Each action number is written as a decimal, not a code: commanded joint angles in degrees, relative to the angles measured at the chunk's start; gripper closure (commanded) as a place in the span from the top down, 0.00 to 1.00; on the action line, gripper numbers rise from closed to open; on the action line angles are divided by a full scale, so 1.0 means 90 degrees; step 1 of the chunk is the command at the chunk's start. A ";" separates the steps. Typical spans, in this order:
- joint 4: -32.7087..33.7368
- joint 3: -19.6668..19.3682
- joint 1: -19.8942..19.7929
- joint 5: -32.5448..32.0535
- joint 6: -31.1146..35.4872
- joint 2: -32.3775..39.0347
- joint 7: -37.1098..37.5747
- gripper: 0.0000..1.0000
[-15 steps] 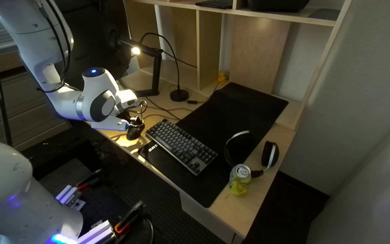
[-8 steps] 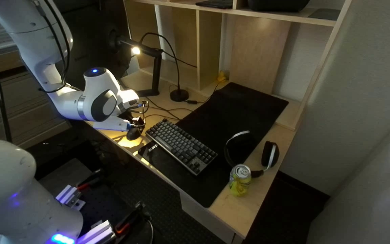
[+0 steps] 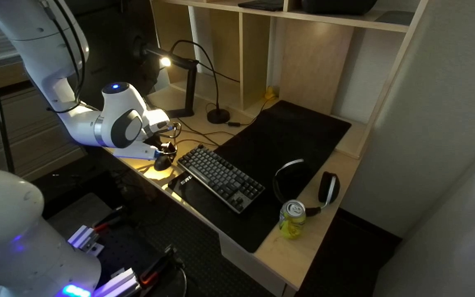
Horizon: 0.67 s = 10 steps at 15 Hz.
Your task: Move the black mouse backwards
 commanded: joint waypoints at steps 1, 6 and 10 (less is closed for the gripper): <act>-0.0076 -0.0469 0.0477 0.0032 0.0356 0.0155 0.0062 1.00; -0.0137 -0.0849 0.1320 0.0880 0.1970 0.0930 -0.0218 1.00; -0.0023 -0.0377 0.1139 0.1102 0.1567 0.0788 -0.0263 1.00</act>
